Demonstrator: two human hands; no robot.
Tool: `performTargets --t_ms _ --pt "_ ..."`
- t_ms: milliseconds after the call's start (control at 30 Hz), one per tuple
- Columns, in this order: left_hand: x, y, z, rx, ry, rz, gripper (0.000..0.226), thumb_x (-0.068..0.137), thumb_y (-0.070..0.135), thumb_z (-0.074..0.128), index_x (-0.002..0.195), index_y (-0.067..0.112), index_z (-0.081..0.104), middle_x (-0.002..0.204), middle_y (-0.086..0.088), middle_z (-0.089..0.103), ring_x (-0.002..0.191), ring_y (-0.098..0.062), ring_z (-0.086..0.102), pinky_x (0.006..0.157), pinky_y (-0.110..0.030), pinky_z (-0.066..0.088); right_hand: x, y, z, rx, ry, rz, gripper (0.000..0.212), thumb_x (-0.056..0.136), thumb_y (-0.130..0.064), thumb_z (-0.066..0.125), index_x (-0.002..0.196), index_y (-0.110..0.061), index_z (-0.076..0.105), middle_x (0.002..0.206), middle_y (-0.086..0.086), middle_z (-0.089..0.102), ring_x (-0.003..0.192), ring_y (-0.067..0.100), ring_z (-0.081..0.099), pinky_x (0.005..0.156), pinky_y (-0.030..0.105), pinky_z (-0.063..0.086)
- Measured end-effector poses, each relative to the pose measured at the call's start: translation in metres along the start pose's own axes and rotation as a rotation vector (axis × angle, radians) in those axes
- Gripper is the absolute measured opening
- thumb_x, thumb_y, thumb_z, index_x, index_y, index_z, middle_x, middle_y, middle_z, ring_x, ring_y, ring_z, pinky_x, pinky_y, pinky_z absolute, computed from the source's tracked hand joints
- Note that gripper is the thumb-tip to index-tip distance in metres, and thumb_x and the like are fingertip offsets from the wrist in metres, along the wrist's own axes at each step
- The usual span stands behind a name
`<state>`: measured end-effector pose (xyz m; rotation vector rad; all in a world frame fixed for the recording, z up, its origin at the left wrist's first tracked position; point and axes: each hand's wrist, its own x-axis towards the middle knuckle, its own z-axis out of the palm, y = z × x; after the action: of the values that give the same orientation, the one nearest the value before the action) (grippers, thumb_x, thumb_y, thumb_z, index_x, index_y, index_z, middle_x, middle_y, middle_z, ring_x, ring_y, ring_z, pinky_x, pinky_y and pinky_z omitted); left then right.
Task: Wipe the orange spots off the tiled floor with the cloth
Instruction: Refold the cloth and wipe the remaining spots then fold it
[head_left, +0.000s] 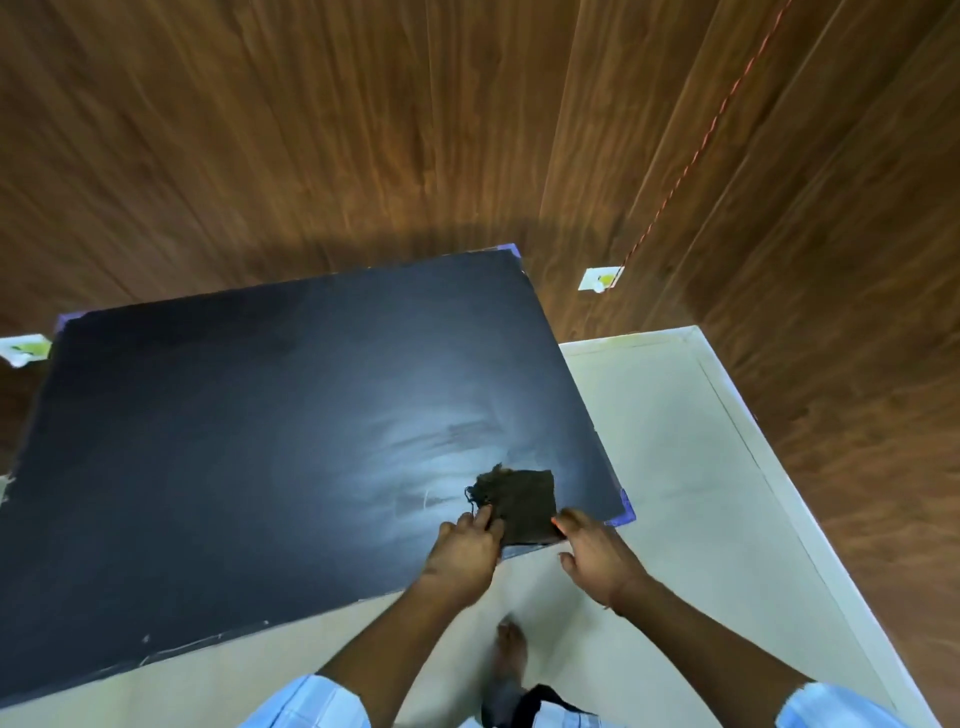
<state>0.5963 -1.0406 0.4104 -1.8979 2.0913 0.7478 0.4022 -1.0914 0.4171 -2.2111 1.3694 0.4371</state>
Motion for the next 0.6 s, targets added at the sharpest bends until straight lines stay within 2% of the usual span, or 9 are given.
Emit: performTargets --t_ms 67,167,233,367,467,600 --pt "-0.002 0.006 0.011 0.024 0.035 -0.029 0.048 0.098 0.031 0.041 0.141 0.011 0.033 0.153 -0.015 0.025 0.133 -0.034 0.032 0.101 -0.045 0.03 0.002 0.005 0.007 -0.057 0.067 -0.037 0.048 0.096 -0.025 0.047 0.143 -0.02 0.04 0.147 0.001 0.039 0.127 0.022 0.047 0.103 0.033 0.04" --pt "-0.002 0.011 0.01 0.028 0.064 -0.048 0.05 0.099 0.034 0.039 0.143 0.01 0.031 0.154 -0.015 0.023 0.136 -0.033 0.028 0.104 -0.045 0.027 0.009 0.004 0.005 -0.116 0.085 -0.161 0.05 0.094 -0.023 0.047 0.143 -0.02 0.039 0.153 0.001 0.034 0.132 0.022 0.041 0.103 0.035 0.038" --pt "0.0 0.013 0.006 0.016 0.069 -0.058 0.045 0.098 0.034 0.041 0.137 0.011 0.038 0.149 -0.014 0.031 0.13 -0.032 0.034 0.1 -0.044 0.03 0.014 0.0 0.0 -0.174 0.051 -0.191 0.046 0.095 -0.022 0.048 0.14 -0.017 0.042 0.153 0.004 0.033 0.132 0.025 0.041 0.103 0.04 0.041" --pt "0.001 0.013 -0.005 -0.109 0.029 -0.096 0.039 0.096 0.036 0.044 0.129 0.014 0.048 0.139 -0.009 0.039 0.123 -0.031 0.041 0.098 -0.043 0.035 0.018 -0.01 -0.009 -0.21 0.058 -0.171 0.035 0.097 -0.019 0.046 0.131 -0.015 0.05 0.142 0.005 0.044 0.122 0.027 0.049 0.099 0.043 0.044" --pt "-0.003 0.011 -0.018 -0.225 0.004 -0.1 0.036 0.094 0.034 0.047 0.124 0.017 0.054 0.13 -0.009 0.049 0.119 -0.031 0.046 0.097 -0.044 0.04 0.012 -0.015 -0.013 -0.18 0.061 -0.136 0.033 0.097 -0.021 0.048 0.129 -0.015 0.053 0.135 0.005 0.052 0.118 0.027 0.053 0.099 0.044 0.046" --pt "-0.022 0.005 -0.028 -0.284 0.021 -0.094 0.025 0.092 0.034 0.051 0.107 0.017 0.059 0.117 -0.01 0.059 0.107 -0.031 0.054 0.087 -0.041 0.046 -0.011 -0.025 -0.013 -0.08 0.132 -0.045 0.027 0.094 -0.021 0.051 0.118 -0.014 0.06 0.124 0.007 0.06 0.112 0.028 0.056 0.097 0.039 0.048"
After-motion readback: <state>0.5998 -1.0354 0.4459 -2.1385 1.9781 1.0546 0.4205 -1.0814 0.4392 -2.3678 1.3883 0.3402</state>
